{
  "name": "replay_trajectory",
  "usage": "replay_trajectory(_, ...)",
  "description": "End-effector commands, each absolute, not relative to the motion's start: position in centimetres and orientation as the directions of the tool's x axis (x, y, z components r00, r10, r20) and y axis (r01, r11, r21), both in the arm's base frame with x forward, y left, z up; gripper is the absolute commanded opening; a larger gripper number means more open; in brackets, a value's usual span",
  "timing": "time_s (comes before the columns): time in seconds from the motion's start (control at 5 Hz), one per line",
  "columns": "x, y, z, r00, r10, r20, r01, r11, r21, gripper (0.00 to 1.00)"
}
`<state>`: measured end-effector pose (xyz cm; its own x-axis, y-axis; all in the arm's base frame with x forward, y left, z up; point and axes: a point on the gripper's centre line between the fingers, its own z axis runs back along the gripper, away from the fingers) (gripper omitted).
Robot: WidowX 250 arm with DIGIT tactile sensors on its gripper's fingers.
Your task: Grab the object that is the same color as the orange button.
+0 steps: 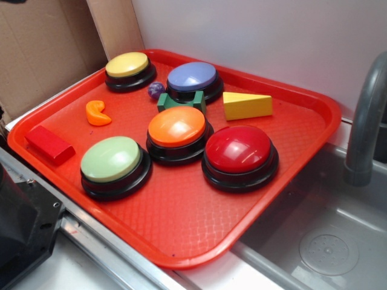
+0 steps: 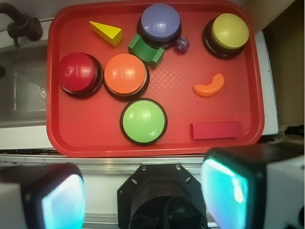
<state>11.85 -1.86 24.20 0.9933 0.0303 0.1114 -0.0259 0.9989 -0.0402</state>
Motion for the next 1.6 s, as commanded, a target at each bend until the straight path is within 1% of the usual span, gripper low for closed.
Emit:
replay_trajectory(0.0,11.8,-1.9,24.2,0.993,0.030,0.111,-0.026,0.999,-0.040,1.00)
replay_trajectory(0.2,12.4,0.1,22.5,0.981,0.171,0.096,-0.162,0.982,-0.092,1.00)
replay_trajectory(0.4,12.7,1.5,19.7,0.932,0.353,0.086,-0.349,0.935,-0.058,1.00)
replay_trajectory(0.6,13.3,2.9,17.7,0.866,0.490,0.102,-0.491,0.871,-0.018,1.00)
replay_trajectory(0.8,14.5,4.8,15.0,0.727,0.664,0.172,-0.668,0.743,-0.041,1.00)
replay_trajectory(1.0,15.6,6.0,12.6,0.601,0.770,0.213,-0.786,0.618,-0.019,1.00)
replay_trajectory(1.2,16.8,7.1,10.6,0.545,0.807,0.229,-0.826,0.564,-0.020,1.00)
replay_trajectory(1.4,17.6,8.3,9.1,0.500,0.830,0.246,-0.860,0.509,0.033,1.00)
